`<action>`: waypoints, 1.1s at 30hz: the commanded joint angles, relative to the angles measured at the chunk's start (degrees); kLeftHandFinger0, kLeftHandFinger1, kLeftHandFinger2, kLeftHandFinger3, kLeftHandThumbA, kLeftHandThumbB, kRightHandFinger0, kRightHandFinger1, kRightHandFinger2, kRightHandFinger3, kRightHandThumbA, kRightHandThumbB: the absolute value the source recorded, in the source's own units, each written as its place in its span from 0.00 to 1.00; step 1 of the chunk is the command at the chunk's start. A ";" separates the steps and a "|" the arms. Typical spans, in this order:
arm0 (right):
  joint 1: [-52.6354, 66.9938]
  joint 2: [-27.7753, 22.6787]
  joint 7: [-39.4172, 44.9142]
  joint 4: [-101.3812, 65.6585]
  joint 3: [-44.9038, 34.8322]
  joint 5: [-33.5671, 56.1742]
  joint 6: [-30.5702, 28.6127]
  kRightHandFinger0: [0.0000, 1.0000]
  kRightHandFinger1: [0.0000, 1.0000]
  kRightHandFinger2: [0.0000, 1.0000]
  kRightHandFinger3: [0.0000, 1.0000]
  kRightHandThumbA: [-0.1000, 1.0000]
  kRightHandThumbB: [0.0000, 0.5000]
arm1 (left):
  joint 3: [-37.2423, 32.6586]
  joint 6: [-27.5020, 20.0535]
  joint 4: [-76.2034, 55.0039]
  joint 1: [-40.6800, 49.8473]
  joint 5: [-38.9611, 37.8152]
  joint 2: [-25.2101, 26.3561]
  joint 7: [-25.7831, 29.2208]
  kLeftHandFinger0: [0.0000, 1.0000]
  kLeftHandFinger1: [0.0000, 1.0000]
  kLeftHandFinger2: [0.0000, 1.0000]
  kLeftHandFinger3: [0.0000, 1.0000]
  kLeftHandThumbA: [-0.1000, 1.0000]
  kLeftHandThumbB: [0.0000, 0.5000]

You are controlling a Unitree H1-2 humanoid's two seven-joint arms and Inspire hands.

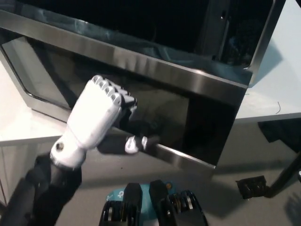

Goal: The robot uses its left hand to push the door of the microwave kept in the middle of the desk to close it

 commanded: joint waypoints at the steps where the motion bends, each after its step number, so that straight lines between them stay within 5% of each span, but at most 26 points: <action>1: -0.32 -1.31 -0.26 0.31 -0.05 0.17 -2.66 0.69 0.73 0.82 1.00 0.32 0.29 | 0.29 -1.30 3.57 -4.40 2.26 1.63 0.19 0.00 0.00 0.06 0.03 0.90 0.01; 3: 0.10 -1.26 -0.53 -0.51 0.04 -0.05 -1.89 0.69 0.75 0.83 1.00 0.32 0.27 | 1.15 -1.09 7.39 -6.39 5.07 2.24 1.15 0.00 0.00 0.11 0.07 0.92 0.00; 6: 0.80 -1.16 -0.06 -1.46 -0.02 0.27 -1.21 0.72 0.78 0.87 1.00 0.33 0.26 | 1.42 -1.14 13.00 -9.76 7.64 2.95 4.31 0.00 0.00 0.08 0.01 0.82 0.00; 11: 0.93 -1.15 -0.54 -1.33 0.27 -0.20 -1.10 0.70 0.76 0.85 1.00 0.34 0.28 | 0.68 0.09 24.69 -16.28 11.88 5.55 8.48 0.00 0.00 0.08 0.00 0.91 0.00; 13: 1.20 -1.14 -0.50 -1.86 0.37 -0.27 -0.61 0.71 0.77 0.86 1.00 0.34 0.27 | 0.51 0.55 27.66 -17.82 12.24 6.16 9.15 0.00 0.00 0.06 0.00 0.85 0.00; 14: 1.37 -1.03 -0.51 -2.36 0.29 -0.13 -0.40 0.71 0.77 0.86 1.00 0.34 0.28 | 0.20 0.20 29.43 -18.78 12.92 6.49 10.81 0.00 0.00 0.03 0.00 0.73 0.00; 16: 1.51 -0.95 -0.33 -2.38 0.17 0.12 -0.75 0.71 0.77 0.86 1.00 0.33 0.29 | -0.18 0.24 31.34 -19.87 13.22 6.79 11.29 0.00 0.00 0.02 0.00 0.70 0.00; 18: 1.48 -0.86 -0.26 -1.79 0.17 0.17 -1.36 0.73 0.78 0.86 1.00 0.32 0.28 | -1.14 2.01 36.27 -22.74 15.01 7.61 12.21 0.00 0.00 0.01 0.00 0.73 0.00; 20: 1.47 -0.67 -0.24 -2.06 -0.13 0.64 -1.01 0.72 0.78 0.85 1.00 0.30 0.29 | -2.14 2.89 39.86 -25.01 15.76 8.13 12.72 0.00 0.00 0.02 0.00 0.91 0.00; 26: 2.03 -0.45 -0.07 -2.49 -0.14 0.82 -0.99 0.73 0.80 0.88 1.00 0.33 0.29 | -4.67 4.80 49.28 -31.82 15.35 9.05 14.03 0.00 0.05 0.20 0.03 0.80 0.00; 29: 2.02 -0.55 -0.03 -2.40 -0.01 0.76 -0.85 0.77 0.83 0.92 1.00 0.34 0.28 | -5.05 4.54 49.65 -32.28 15.30 9.20 15.14 0.00 0.03 0.19 0.00 0.91 0.01; 33: 2.11 -0.40 -0.07 -1.70 0.13 0.72 -1.73 0.76 0.81 0.88 1.00 0.31 0.26 | -3.89 3.59 39.23 -26.08 15.92 9.30 17.80 0.00 0.00 0.17 0.00 0.79 0.00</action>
